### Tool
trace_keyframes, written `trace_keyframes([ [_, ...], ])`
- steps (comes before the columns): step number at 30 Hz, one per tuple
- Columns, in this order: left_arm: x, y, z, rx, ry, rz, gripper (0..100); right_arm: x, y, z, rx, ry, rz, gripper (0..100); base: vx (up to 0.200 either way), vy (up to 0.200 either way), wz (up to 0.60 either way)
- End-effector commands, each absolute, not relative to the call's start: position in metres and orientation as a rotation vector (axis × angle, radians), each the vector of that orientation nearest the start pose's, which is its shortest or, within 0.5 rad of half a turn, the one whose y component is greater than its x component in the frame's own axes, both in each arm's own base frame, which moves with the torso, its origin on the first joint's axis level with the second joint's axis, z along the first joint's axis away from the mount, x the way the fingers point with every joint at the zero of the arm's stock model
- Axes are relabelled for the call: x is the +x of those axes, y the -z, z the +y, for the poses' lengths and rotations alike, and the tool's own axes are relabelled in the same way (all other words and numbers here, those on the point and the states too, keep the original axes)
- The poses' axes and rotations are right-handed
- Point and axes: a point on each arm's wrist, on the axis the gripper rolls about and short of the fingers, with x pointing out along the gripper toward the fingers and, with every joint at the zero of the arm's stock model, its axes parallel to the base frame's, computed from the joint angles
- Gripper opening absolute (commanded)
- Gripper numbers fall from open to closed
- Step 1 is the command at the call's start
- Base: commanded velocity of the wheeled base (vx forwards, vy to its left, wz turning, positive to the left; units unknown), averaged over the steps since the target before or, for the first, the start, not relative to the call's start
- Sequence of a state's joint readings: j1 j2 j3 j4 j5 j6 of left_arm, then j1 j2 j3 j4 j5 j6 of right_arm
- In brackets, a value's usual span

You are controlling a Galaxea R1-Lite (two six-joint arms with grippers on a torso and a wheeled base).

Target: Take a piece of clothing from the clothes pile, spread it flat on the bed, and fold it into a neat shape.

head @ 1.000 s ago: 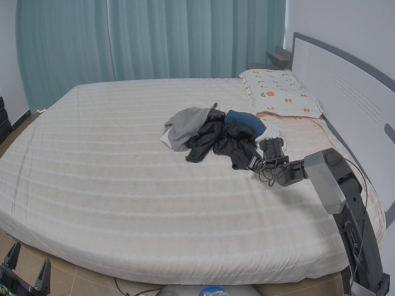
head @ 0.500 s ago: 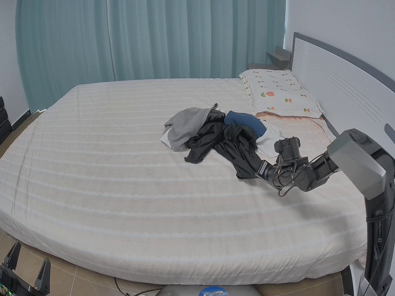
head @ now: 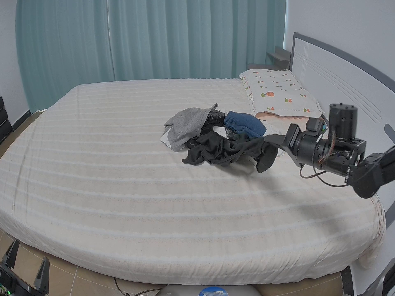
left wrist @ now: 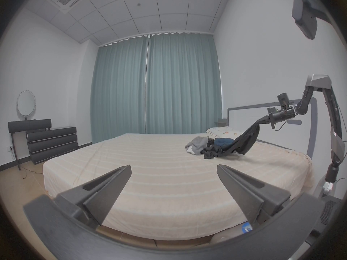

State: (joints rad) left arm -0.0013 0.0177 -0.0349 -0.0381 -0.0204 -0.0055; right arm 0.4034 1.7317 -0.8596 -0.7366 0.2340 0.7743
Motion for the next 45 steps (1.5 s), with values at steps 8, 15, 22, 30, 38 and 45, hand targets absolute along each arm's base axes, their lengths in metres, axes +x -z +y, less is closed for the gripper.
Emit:
trace_keyframes([
  [8, 0.033, -0.205, -0.005, 0.002, 0.192, 0.049, 100, 0.24, -0.299, 0.132, 0.685, -0.787, 0.065, 0, 0.0, 0.0, 0.0],
  [15, 0.104, -0.191, -0.026, -0.009, 0.359, 0.326, 100, 0.234, -0.294, 0.141, 0.637, -0.795, 0.134, 0, 0.0, 0.0, 0.0],
  [22, 0.177, -0.158, -0.066, -0.111, 0.427, 0.534, 100, 0.233, -0.296, 0.136, 0.648, -0.758, 0.114, 0, 0.0, 0.0, 0.0],
  [30, 0.236, -0.116, -0.113, -0.104, 0.467, 0.685, 100, 0.233, -0.296, 0.134, 0.649, -0.751, 0.119, 0, 0.0, 0.0, 0.0],
  [38, 0.284, -0.084, -0.157, -0.046, 0.45, 0.738, 100, 0.24, -0.291, 0.13, 0.649, -0.728, 0.131, 0, 0.0, 0.0, 0.0],
  [45, 0.311, -0.058, -0.189, -0.013, 0.453, 0.749, 100, 0.243, -0.292, 0.128, 0.65, -0.718, 0.121, 0, 0.0, 0.0, 0.0],
])
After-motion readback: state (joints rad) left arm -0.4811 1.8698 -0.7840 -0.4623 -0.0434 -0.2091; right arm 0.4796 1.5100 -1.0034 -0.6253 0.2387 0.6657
